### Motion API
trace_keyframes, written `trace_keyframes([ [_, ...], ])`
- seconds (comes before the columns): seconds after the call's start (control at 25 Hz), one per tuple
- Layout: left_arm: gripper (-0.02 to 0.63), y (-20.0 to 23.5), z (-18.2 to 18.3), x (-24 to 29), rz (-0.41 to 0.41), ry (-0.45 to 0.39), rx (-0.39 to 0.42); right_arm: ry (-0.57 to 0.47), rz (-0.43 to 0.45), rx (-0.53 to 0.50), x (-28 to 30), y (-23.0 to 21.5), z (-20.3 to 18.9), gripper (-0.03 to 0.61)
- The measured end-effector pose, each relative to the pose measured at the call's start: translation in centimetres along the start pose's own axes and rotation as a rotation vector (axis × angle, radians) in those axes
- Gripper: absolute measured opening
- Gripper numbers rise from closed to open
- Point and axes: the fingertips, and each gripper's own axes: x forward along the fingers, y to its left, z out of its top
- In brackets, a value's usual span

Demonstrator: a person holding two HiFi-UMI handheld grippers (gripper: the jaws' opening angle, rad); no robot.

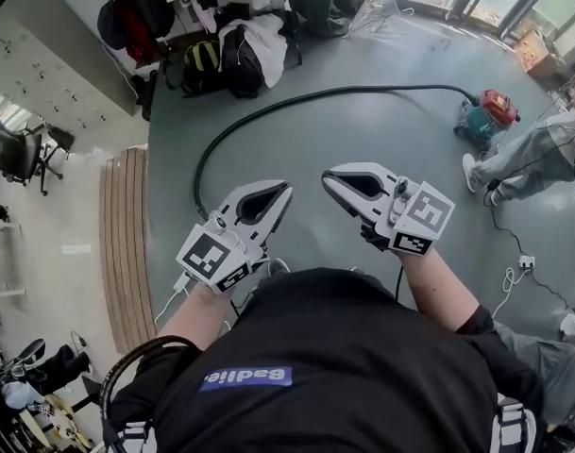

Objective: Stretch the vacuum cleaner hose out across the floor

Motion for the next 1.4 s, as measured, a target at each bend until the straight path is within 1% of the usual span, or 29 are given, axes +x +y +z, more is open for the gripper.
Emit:
trace_keyframes([
  [0.08,0.009,-2.2,0.1,0.8,0.035,-0.003,0.000,-0.012,0.047,-0.015,-2.1,1.1,0.2,0.006],
  [0.16,0.009,-4.3,-0.1,2.2,0.071,-0.003,-0.022,-0.009,0.085,-0.020,-4.5,2.0,0.0,0.006],
  [0.24,0.009,-6.8,-0.5,3.9,0.089,-0.002,-0.045,0.006,0.105,-0.035,-7.1,2.5,-0.4,0.006],
  [0.32,0.008,-9.1,-1.1,5.8,0.089,0.006,-0.061,0.027,0.111,-0.049,-9.8,2.5,-1.3,0.005],
  [0.4,0.009,-10.9,-1.8,7.5,0.081,0.020,-0.074,0.041,0.108,-0.037,-12.2,2.2,-2.2,0.005],
  [0.48,0.009,-12.5,-2.0,8.5,0.054,0.032,-0.068,0.042,0.092,-0.023,-13.9,2.2,-2.5,0.005],
  [0.56,0.009,-13.6,-1.6,8.6,0.025,0.037,-0.051,0.044,0.067,-0.032,-14.8,2.4,-2.4,0.005],
  [0.72,0.008,-14.3,-1.6,8.5,-0.011,0.048,-0.038,0.045,0.023,-0.043,-14.8,2.9,-2.0,0.005],
  [0.84,0.008,-14.7,-1.5,8.2,-0.034,0.042,-0.027,0.059,0.013,-0.049,-14.0,3.4,-2.1,0.005],
  [0.96,0.008,-14.7,-1.6,6.8,-0.047,0.046,-0.019,0.058,0.003,-0.043,-12.7,4.1,-2.2,0.005],
  [1.12,0.008,-13.8,-2.1,4.6,-0.030,0.049,-0.029,0.054,0.000,-0.046,-11.0,5.0,-2.2,0.005],
  [1.4,0.008,-13.6,-2.5,2.6,-0.006,0.035,-0.037,0.078,-0.002,-0.030,-10.3,6.2,-3.4,0.005],
])
